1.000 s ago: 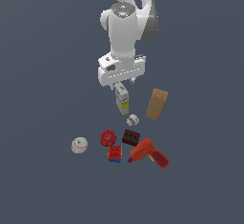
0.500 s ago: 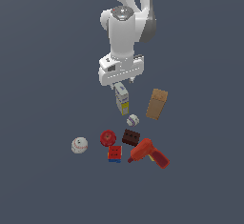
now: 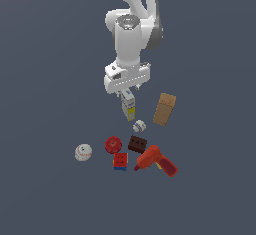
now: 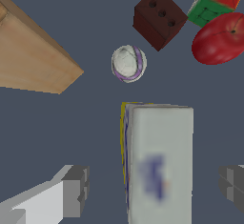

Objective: Pick up a designated object from a clutter of objects.

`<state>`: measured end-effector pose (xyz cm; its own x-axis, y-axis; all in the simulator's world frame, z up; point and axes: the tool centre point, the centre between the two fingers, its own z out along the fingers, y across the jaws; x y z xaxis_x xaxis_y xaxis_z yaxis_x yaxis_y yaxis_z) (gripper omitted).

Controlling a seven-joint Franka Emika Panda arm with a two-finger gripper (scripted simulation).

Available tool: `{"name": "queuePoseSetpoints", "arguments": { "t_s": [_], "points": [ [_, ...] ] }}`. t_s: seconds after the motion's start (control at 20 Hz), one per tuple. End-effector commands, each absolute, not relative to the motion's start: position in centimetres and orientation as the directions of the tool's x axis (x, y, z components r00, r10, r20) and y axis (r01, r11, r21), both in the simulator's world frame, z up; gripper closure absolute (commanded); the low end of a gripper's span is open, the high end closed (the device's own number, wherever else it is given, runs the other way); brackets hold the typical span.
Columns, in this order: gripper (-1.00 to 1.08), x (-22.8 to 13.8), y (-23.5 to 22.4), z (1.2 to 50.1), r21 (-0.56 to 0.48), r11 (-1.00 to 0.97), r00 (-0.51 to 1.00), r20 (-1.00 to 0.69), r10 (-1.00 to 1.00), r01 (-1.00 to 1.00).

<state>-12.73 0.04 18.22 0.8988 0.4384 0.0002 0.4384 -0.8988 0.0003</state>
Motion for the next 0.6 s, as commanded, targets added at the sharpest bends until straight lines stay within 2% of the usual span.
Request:
{"name": "queuePoseSetpoints", "arguments": {
  "t_s": [0.0,0.45,0.5,0.55],
  "points": [
    [-0.92,-12.8,0.0,17.2,0.000,-0.899,0.899,0.000,0.439,0.439],
    [-0.92,-12.8,0.0,15.3,0.000,-0.898,0.898,0.000,0.440,0.440],
    [1.08,-12.8,0.0,15.3,0.000,-0.898,0.898,0.000,0.440,0.440],
    [1.08,-12.8,0.0,15.3,0.000,-0.898,0.898,0.000,0.440,0.440]
  ]
}}
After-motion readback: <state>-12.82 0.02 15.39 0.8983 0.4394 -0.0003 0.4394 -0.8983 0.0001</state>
